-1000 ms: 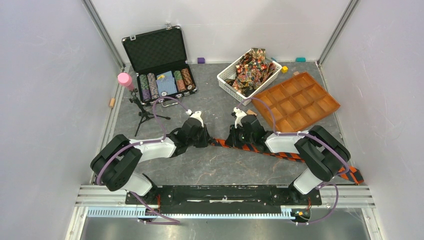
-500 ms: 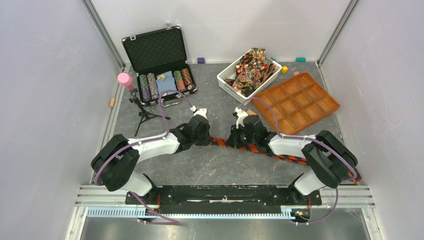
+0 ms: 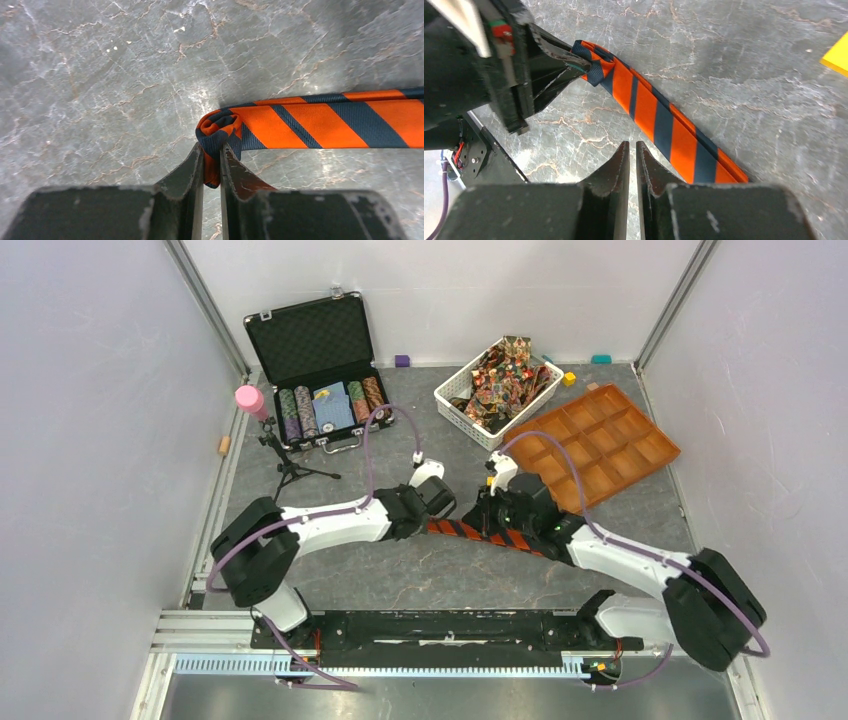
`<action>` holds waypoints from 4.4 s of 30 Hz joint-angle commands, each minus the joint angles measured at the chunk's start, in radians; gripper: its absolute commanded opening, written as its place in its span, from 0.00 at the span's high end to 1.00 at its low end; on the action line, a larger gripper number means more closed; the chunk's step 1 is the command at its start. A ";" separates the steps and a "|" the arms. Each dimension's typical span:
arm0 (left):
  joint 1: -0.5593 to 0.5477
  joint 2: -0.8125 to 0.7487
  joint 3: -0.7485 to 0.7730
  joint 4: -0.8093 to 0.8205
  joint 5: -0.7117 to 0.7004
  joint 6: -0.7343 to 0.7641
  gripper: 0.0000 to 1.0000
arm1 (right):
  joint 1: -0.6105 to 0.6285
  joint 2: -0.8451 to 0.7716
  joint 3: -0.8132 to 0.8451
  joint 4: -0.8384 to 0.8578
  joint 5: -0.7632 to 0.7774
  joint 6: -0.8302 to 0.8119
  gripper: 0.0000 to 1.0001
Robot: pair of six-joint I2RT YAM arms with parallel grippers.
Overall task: Roll the ties
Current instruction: Roll the tie at the center of the board.
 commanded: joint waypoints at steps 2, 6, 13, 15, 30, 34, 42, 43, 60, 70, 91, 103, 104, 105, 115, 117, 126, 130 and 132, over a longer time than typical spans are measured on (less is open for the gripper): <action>-0.064 0.085 0.099 -0.139 -0.212 0.058 0.90 | 0.002 -0.179 -0.033 -0.111 0.123 -0.021 0.85; -0.108 0.145 0.155 -0.192 -0.289 0.060 0.91 | 0.002 -0.327 -0.037 -0.231 0.202 -0.033 0.84; -0.173 0.260 0.242 -0.269 -0.379 0.067 0.91 | 0.000 -0.500 -0.061 -0.368 0.276 -0.036 0.82; -0.188 0.287 0.265 -0.289 -0.399 0.065 0.91 | 0.001 -0.532 -0.072 -0.396 0.285 -0.032 0.82; -0.242 0.376 0.351 -0.318 -0.384 0.064 0.76 | 0.001 -0.686 -0.078 -0.516 0.368 -0.007 0.80; -0.252 0.392 0.363 -0.319 -0.374 0.060 0.65 | 0.001 -0.683 -0.081 -0.522 0.370 -0.009 0.80; -0.262 0.413 0.386 -0.326 -0.365 0.056 0.59 | 0.000 -0.700 -0.092 -0.532 0.377 -0.007 0.80; -0.263 0.414 0.389 -0.326 -0.362 0.056 0.58 | 0.000 -0.705 -0.095 -0.532 0.377 -0.004 0.80; -0.277 0.426 0.429 -0.324 -0.291 0.038 0.49 | 0.000 -0.717 -0.116 -0.540 0.383 0.003 0.79; -0.277 0.416 0.398 -0.250 -0.206 0.052 0.51 | 0.000 -0.714 -0.119 -0.539 0.386 0.003 0.79; -0.271 0.307 0.304 -0.132 -0.151 0.049 0.37 | -0.001 -0.725 -0.116 -0.547 0.393 0.007 0.78; -0.271 0.226 0.308 -0.119 -0.145 0.073 0.37 | 0.001 -0.704 -0.109 -0.534 0.404 0.008 0.77; -0.271 0.221 0.309 -0.119 -0.147 0.074 0.37 | 0.000 -0.702 -0.109 -0.531 0.404 0.009 0.77; -0.271 0.216 0.308 -0.119 -0.147 0.074 0.37 | 0.001 -0.700 -0.110 -0.529 0.405 0.009 0.77; -0.270 0.084 0.261 -0.079 -0.132 0.079 0.43 | 0.001 -0.683 -0.114 -0.513 0.400 0.013 0.76; -0.261 0.033 0.236 -0.064 -0.131 0.072 0.43 | 0.000 -0.683 -0.118 -0.510 0.397 0.012 0.76; -0.025 -0.221 0.058 0.019 0.034 -0.009 0.43 | 0.001 -0.613 -0.147 -0.390 0.271 -0.015 0.75; 0.094 -0.292 -0.055 0.097 0.145 -0.059 0.45 | 0.001 -0.522 -0.145 -0.305 0.212 -0.003 0.76; 0.131 -0.307 -0.096 0.125 0.182 -0.075 0.46 | 0.001 -0.455 -0.143 -0.256 0.159 0.020 0.78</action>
